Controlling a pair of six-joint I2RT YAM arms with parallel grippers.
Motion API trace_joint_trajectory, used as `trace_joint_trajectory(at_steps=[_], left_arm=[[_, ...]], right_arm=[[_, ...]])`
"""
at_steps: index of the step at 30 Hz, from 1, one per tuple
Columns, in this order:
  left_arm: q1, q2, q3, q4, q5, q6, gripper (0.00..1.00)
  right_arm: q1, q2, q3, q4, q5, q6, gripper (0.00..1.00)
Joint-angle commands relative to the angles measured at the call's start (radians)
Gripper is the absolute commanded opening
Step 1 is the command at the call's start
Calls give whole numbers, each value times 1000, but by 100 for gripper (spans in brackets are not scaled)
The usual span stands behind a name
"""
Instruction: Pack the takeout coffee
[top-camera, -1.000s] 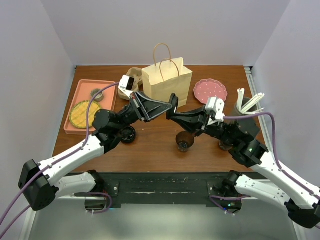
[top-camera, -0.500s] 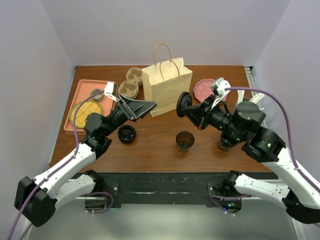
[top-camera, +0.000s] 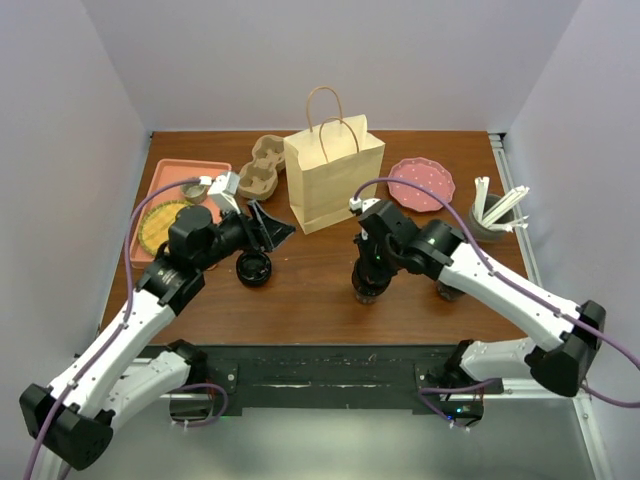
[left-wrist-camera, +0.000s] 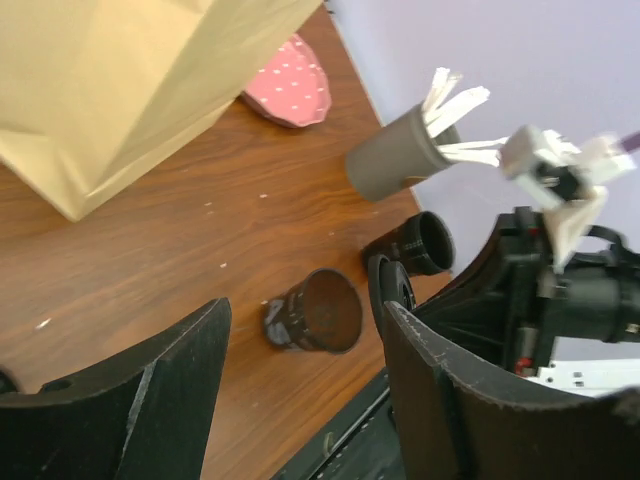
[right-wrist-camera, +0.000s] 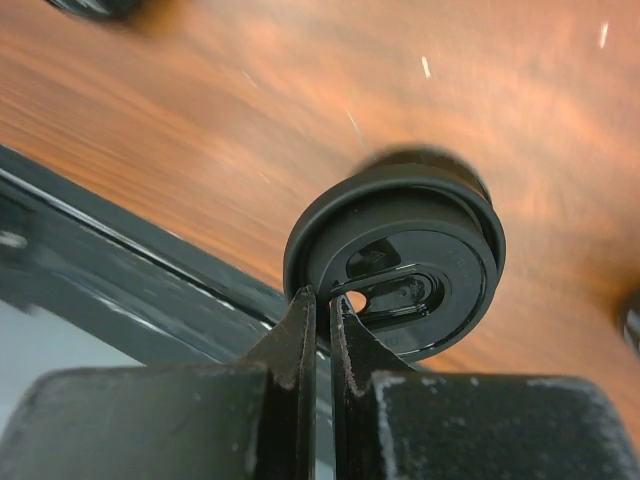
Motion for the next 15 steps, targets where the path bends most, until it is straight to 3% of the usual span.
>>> trace_joint_trajectory(at_steps=[1, 15], left_arm=[[0, -75, 9, -183, -95, 127, 67], [0, -189, -61, -252, -118, 83, 68]], right_arm=[[-15, 40, -21, -47, 1, 1, 0], [-54, 172, -51, 27, -42, -17, 0]])
